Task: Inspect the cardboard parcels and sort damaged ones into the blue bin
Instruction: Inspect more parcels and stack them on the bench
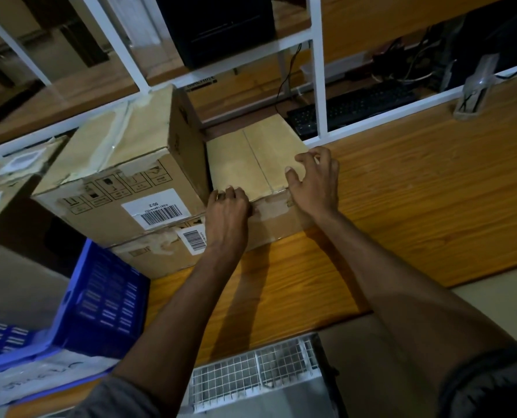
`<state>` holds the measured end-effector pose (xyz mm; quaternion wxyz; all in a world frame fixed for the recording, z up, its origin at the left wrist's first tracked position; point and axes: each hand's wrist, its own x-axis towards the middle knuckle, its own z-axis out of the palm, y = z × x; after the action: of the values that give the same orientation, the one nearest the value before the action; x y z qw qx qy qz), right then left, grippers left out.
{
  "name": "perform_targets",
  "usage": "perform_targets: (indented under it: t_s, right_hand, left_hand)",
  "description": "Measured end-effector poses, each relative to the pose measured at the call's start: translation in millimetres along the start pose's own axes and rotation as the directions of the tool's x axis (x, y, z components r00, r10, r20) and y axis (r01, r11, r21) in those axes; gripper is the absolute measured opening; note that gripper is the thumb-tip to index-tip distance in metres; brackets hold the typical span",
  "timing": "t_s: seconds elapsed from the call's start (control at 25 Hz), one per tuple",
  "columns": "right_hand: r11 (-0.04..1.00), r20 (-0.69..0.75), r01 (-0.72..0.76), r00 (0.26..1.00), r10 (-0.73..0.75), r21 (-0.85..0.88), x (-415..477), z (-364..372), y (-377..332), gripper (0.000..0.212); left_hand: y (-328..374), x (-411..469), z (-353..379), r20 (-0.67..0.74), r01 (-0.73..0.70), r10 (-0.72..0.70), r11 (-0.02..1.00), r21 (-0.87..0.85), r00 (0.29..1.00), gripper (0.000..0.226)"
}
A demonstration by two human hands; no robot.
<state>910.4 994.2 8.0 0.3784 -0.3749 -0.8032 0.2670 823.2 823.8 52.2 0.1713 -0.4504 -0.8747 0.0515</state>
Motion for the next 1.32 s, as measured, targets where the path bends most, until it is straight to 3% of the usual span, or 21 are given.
perform_targets:
  t_s: [0.12,0.28,0.36,0.44,0.52,0.64,0.72,0.92,1.08,1.16,1.24,1.32]
  right_hand:
    - [1.000,0.063,-0.004,0.998,0.004,0.002,0.9,-4.2,0.1,0.045]
    - [0.994,0.257,-0.037,0.966,0.009,0.104,4.1,-28.6,2.3,0.062]
    - [0.993,0.180,-0.053,0.983,0.033,0.108,-4.8,-42.4,0.8,0.069]
    - [0.996,0.030,-0.005,1.000,0.002,0.093,-23.6,-54.3,-9.3,0.065]
    - [0.986,-0.060,0.072,0.996,-0.064,0.152,-51.8,-62.0,-32.2,0.055]
    - [0.956,-0.006,0.110,0.994,-0.113,0.271,-95.5,-63.1,-76.8,0.040]
    - [0.926,0.053,0.127,0.986,-0.156,0.354,-128.8,-60.3,-111.0,0.032]
    - [0.830,0.190,0.134,0.942,-0.276,0.542,-214.8,-46.1,-212.3,0.024]
    - [0.779,0.236,0.143,0.906,-0.351,0.611,-274.6,-12.4,-292.6,0.016]
    - [0.763,0.198,0.098,0.937,-0.286,0.639,-298.1,6.0,-315.3,0.016]
    - [0.776,0.183,0.073,0.954,-0.238,0.627,-314.9,16.7,-325.7,0.016]
    - [0.812,0.188,0.078,0.956,-0.226,0.578,-320.5,20.9,-327.1,0.017]
  left_hand:
    - [-1.1,0.8,2.5,0.043,-0.002,0.005,0.998,-0.056,0.999,0.039]
    - [-12.3,-19.8,-2.6,0.083,-0.098,0.102,0.994,-0.056,0.991,0.086]
    - [-20.4,-41.7,-15.2,0.009,-0.137,0.138,0.987,-0.085,0.990,0.097]
    - [-30.1,-67.3,-30.5,-0.124,-0.101,0.074,0.968,-0.228,0.989,0.079]
    - [-43.0,-96.1,-44.7,-0.232,-0.009,-0.108,0.892,-0.452,0.967,0.051]
    - [-59.4,-139.0,-67.1,-0.266,0.058,-0.348,0.698,-0.714,0.899,0.029]
    - [-73.7,-172.6,-85.1,-0.255,0.085,-0.443,0.615,-0.784,0.859,0.025]
    - [-144.0,-261.6,-107.1,-0.292,0.084,-0.554,0.554,-0.828,0.779,0.022]
    - [-211.8,-330.1,-108.3,-0.278,0.107,-0.685,0.462,-0.880,0.674,0.018]
    - [-232.1,-353.1,-104.9,-0.245,0.107,-0.639,0.460,-0.882,0.729,0.018]
    - [-243.2,-362.6,-97.6,-0.226,0.082,-0.512,0.511,-0.856,0.829,0.019]
    - [-248.4,-357.6,-90.2,-0.209,0.055,-0.413,0.543,-0.838,0.886,0.021]
